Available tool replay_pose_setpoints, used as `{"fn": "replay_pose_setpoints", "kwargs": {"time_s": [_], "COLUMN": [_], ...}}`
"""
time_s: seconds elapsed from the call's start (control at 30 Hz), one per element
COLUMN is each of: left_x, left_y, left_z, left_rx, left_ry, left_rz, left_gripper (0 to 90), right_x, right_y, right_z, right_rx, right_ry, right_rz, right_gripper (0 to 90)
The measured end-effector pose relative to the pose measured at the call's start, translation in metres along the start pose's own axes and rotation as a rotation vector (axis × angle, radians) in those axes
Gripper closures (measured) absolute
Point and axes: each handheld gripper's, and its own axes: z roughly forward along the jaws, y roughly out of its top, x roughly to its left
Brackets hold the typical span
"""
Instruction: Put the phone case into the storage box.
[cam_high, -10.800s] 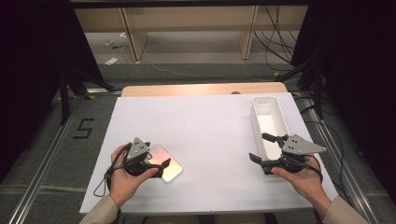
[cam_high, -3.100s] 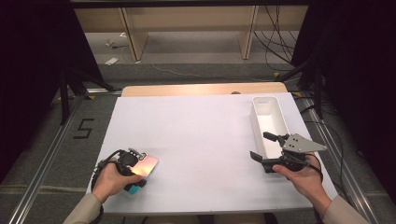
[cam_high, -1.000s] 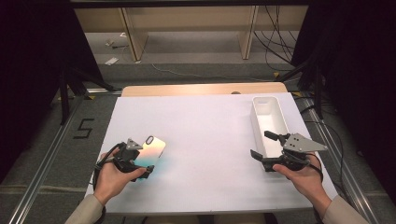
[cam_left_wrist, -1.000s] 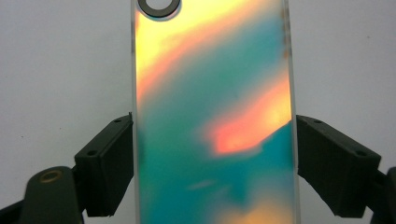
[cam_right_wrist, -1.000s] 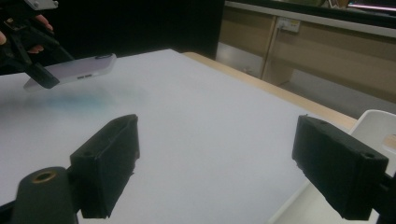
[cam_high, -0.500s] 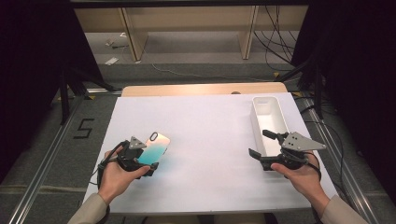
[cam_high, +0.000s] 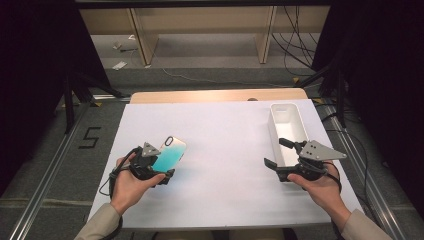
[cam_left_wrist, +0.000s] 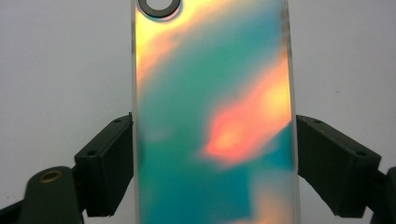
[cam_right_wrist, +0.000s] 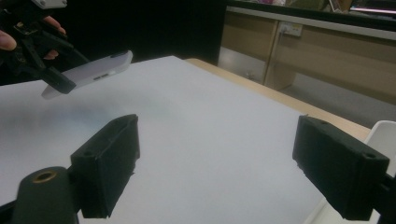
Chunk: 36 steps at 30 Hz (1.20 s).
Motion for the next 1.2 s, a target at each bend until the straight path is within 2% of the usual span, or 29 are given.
{"fn": "replay_pose_setpoints", "kwargs": {"time_s": [0.17, 0.57, 1.2], "left_x": [-0.003, -0.012, -0.026], "left_y": [0.004, 0.011, 0.027], "left_z": [0.001, 0.007, 0.014], "left_rx": [-0.019, -0.039, -0.085], "left_ry": [-0.005, -0.010, -0.028], "left_rz": [0.007, 0.039, 0.065], "left_gripper": [16.9, 16.9, 16.9], "right_x": [0.001, 0.006, 0.007], "right_y": [0.002, 0.007, 0.012], "right_z": [0.003, 0.013, 0.035], "right_rx": [-0.005, -0.007, -0.007], "right_ry": [0.002, 0.010, 0.020], "right_rz": [0.015, 0.012, 0.035], "right_gripper": [15.6, 15.6, 15.5]}}
